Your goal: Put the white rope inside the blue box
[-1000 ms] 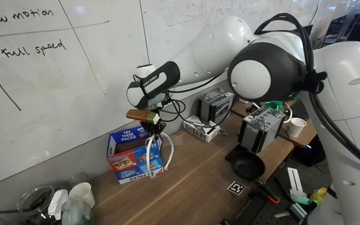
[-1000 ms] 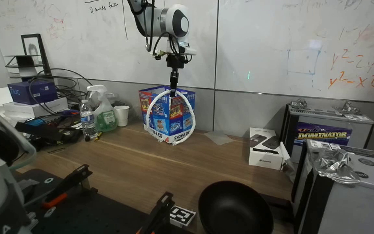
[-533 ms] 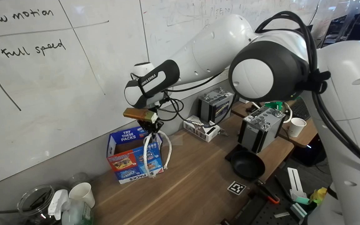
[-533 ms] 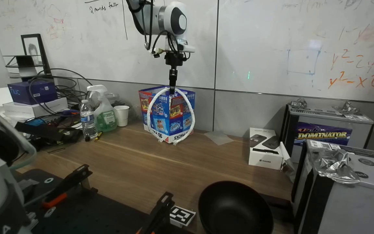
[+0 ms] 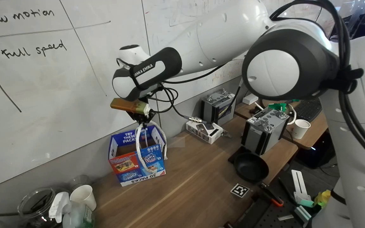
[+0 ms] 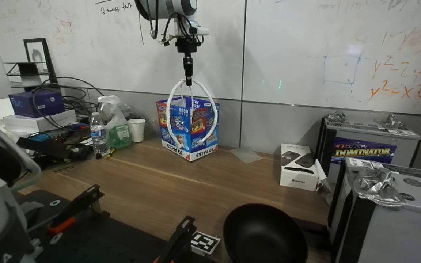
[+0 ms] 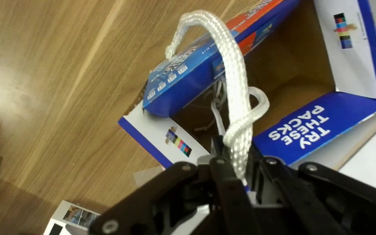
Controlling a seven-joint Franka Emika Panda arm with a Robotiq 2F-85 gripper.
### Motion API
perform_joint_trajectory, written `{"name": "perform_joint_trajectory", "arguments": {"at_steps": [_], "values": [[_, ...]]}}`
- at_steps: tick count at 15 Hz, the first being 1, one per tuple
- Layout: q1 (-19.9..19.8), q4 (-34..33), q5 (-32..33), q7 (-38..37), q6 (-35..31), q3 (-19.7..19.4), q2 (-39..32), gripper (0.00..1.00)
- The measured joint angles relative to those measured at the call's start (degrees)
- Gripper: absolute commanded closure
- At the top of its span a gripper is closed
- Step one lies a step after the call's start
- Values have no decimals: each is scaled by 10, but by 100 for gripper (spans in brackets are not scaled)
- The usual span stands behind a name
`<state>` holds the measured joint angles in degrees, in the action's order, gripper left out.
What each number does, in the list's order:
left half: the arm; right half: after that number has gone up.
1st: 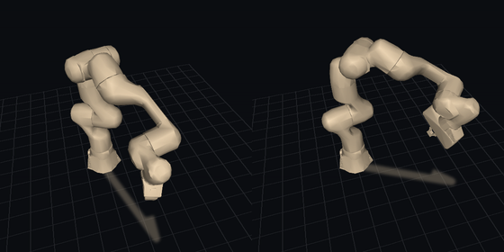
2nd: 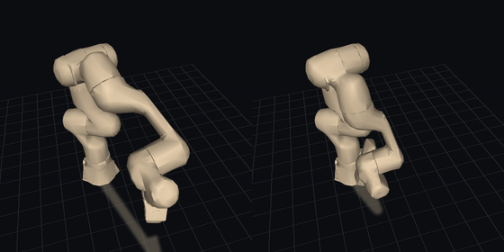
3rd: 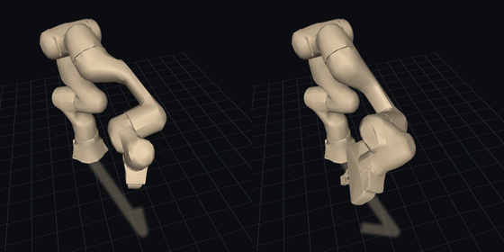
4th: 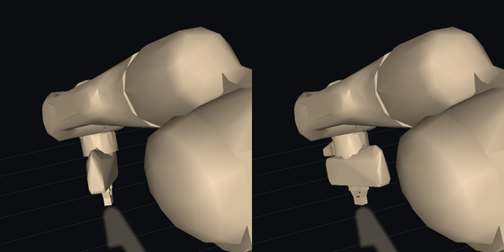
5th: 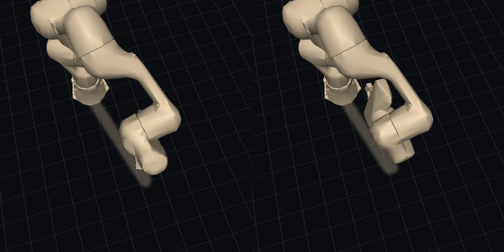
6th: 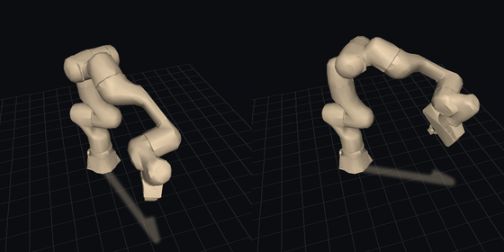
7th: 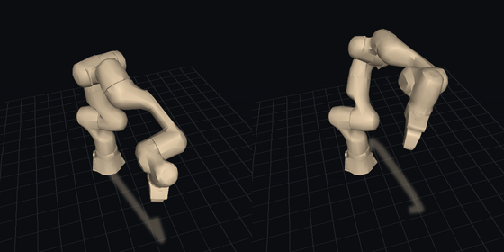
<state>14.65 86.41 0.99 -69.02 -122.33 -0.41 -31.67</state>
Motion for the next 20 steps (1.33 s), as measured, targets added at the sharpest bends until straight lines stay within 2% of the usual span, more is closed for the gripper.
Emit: {"name": "perform_joint_trajectory", "arguments": {"at_steps": [3,6,9,16,20], "values": [[10,-14,28,-16,0,-1,21,86],[14,-31,58,-39,2,-1,41,82],[18,-53,89,-68,7,-2,57,83],[42,-107,159,-122,48,-1,61,82],[47,-113,166,-128,57,0,58,83]]}}
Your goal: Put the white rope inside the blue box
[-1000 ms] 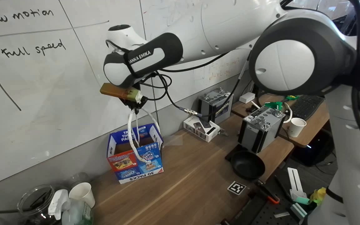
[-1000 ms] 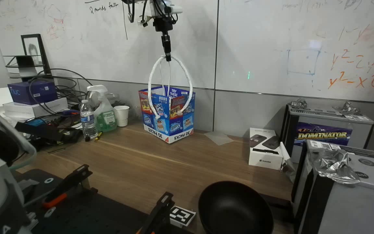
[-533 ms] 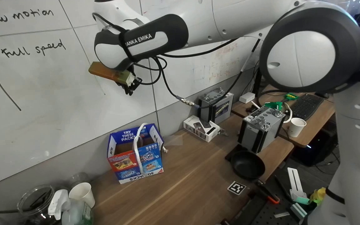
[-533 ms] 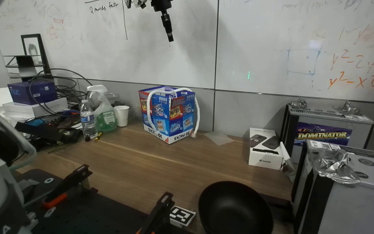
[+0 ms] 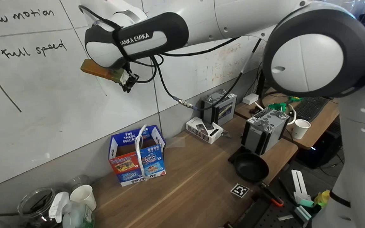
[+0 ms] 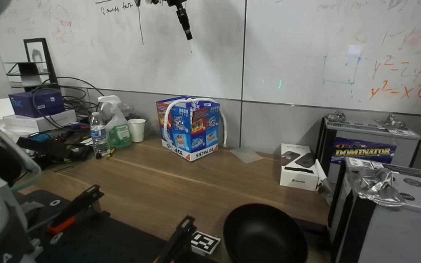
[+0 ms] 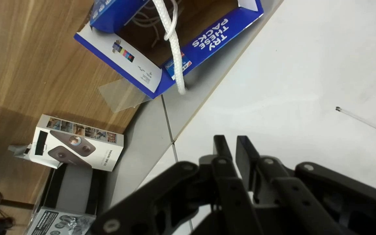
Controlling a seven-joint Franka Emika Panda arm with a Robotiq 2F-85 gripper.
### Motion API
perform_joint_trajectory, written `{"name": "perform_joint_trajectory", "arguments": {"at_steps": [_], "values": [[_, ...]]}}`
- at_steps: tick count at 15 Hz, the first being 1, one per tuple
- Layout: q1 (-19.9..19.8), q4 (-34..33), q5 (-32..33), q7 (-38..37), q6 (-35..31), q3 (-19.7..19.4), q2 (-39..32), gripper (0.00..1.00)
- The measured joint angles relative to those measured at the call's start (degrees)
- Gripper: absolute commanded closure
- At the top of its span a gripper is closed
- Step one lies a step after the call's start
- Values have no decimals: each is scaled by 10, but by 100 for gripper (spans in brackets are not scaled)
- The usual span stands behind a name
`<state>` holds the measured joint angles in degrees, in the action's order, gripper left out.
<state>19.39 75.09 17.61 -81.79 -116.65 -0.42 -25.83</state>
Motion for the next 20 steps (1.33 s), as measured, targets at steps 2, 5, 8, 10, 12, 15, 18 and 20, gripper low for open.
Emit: {"name": "perform_joint_trajectory", "arguments": {"at_steps": [2,5,8,10,12,15,18,20], "values": [[0,2,-1,0,4,2,-4,82],[0,12,-10,3,5,8,-16,84],[-3,27,-27,11,5,14,-32,84],[-8,37,-42,22,2,17,-46,83],[-15,45,-56,36,-2,17,-62,83],[-33,53,-76,64,-19,17,-86,83],[-51,54,-90,92,-39,17,-107,84],[-58,52,-93,107,-49,16,-116,84]]}}
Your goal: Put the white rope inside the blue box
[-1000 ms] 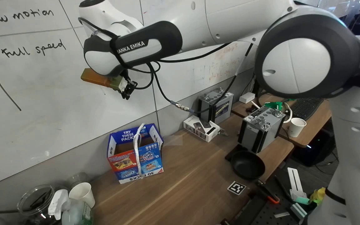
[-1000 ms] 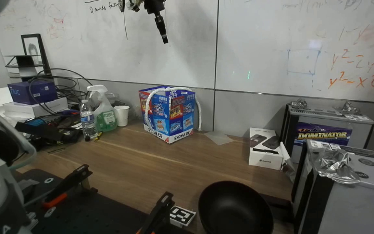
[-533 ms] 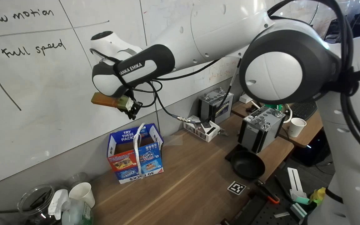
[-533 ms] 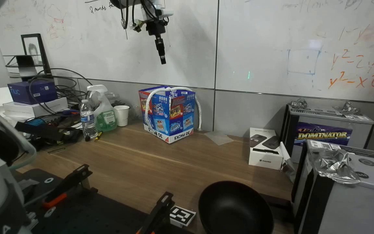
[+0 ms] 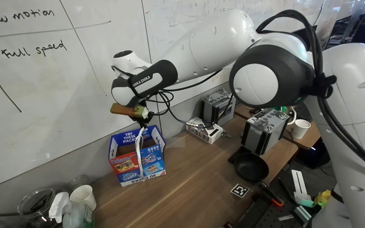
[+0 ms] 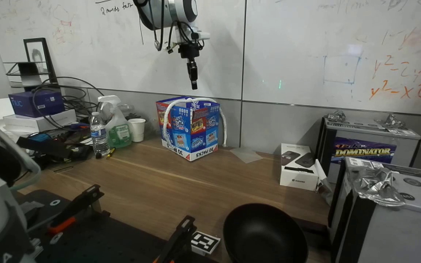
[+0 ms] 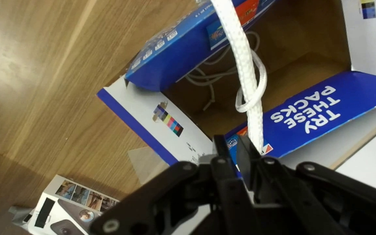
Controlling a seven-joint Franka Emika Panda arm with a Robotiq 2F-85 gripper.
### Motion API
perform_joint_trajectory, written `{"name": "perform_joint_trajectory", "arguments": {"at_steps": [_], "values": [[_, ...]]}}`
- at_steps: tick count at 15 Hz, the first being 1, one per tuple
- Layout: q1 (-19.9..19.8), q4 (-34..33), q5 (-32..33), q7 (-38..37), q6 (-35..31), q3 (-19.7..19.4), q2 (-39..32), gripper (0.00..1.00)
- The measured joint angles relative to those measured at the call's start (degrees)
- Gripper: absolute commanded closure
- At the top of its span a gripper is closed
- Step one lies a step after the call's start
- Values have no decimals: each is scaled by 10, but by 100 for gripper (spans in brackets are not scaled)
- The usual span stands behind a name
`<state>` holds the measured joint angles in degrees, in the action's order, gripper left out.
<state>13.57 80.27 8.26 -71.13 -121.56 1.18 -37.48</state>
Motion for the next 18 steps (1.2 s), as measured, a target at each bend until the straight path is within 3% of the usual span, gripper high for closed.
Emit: {"name": "perform_joint_trajectory", "arguments": {"at_steps": [5,6,7,9,16,18], "values": [[-3,-7,-5,19,-16,0,-13,84],[-3,-10,-7,22,-17,0,-16,79],[-3,-12,-8,25,-18,0,-18,57],[-3,-18,-12,30,-18,0,-25,53],[-3,-37,-25,93,-18,4,-53,2],[-3,-41,-31,117,-18,4,-62,0]]}}
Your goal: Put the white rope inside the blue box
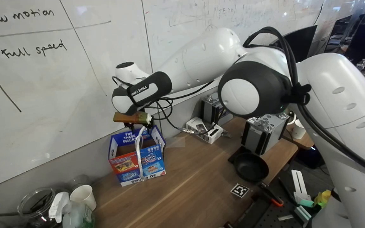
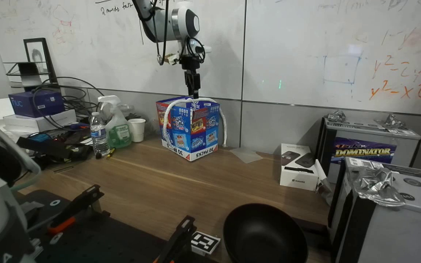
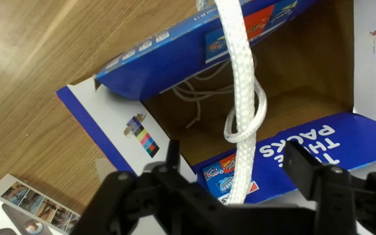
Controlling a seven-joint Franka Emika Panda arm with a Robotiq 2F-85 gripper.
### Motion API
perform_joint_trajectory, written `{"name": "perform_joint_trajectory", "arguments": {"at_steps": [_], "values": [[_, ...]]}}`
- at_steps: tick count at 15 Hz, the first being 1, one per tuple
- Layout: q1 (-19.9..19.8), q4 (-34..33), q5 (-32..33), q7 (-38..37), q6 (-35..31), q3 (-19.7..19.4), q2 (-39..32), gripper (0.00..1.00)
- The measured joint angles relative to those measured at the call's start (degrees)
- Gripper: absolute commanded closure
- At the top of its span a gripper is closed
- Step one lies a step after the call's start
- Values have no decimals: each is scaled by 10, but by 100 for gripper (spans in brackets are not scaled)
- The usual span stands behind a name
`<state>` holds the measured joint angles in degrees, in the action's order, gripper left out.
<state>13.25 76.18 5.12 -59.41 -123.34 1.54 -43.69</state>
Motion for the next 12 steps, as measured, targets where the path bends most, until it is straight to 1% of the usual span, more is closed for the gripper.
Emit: {"name": "perform_joint_trajectory", "arguments": {"at_steps": [7,8,9,10,12], "values": [[-3,-13,-25,71,0,0,-28,0],[-4,-14,-27,78,0,0,-31,25],[-5,-16,-29,84,0,0,-33,25],[-6,-17,-30,90,0,-1,-35,29],[-6,-19,-30,100,0,-3,-37,46]]}}
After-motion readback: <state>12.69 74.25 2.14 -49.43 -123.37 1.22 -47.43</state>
